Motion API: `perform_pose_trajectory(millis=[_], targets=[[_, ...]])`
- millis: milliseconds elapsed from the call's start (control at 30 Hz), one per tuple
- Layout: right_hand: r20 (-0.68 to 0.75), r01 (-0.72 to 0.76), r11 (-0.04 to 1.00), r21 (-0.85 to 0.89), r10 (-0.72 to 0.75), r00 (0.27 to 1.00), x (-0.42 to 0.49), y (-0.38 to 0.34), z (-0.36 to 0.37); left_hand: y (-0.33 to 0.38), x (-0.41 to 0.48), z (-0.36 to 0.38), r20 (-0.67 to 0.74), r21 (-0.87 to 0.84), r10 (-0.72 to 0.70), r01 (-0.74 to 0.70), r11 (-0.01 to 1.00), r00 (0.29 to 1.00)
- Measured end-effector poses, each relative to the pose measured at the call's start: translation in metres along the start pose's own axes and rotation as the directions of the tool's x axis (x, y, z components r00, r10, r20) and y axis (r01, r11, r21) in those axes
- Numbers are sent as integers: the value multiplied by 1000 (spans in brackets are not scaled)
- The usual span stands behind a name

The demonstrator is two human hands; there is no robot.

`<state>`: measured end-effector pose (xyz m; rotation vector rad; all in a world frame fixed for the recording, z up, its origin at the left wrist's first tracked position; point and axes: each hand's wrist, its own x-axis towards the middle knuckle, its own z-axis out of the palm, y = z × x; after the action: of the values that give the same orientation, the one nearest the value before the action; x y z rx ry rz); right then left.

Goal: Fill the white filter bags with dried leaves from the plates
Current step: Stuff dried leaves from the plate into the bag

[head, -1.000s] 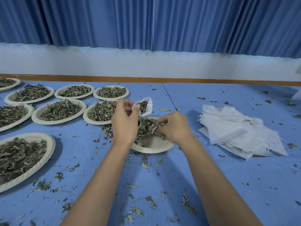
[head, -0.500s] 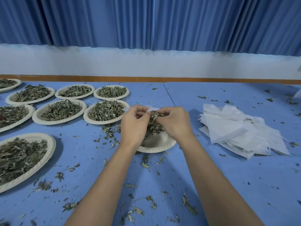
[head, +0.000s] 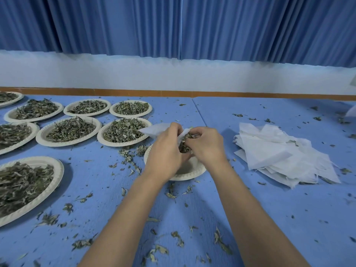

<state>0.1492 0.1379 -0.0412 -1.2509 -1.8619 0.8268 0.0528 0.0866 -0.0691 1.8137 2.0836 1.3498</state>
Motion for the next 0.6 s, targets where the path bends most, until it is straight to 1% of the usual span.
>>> perform_pose_trajectory(millis=[67, 167, 367, 467, 533, 600], targets=[[13, 29, 997, -66, -28, 1000, 0, -3, 2, -3, 0, 0, -25, -5, 26, -26, 1000, 999], [38, 60, 986, -154, -55, 998, 4, -5, 1, -5, 0, -1, -13, -79, 18, -19, 997, 1000], [114, 33, 997, -70, -25, 993, 2, -4, -5, -3, -1, -2, -33, -198, -49, 42, 979, 998], [231, -83, 993, 85, 61, 971, 3, -5, -11, -3, 1, -2, -56, -198, -53, 41, 979, 997], [354, -199, 960, 197, 120, 928, 3, -5, -15, -5, 1, -2, -64, -209, -73, 58, 976, 995], [430, -291, 917, 272, 155, 889, 4, -5, -18, -8, 2, -2, -75, -237, -106, 86, 968, 991]])
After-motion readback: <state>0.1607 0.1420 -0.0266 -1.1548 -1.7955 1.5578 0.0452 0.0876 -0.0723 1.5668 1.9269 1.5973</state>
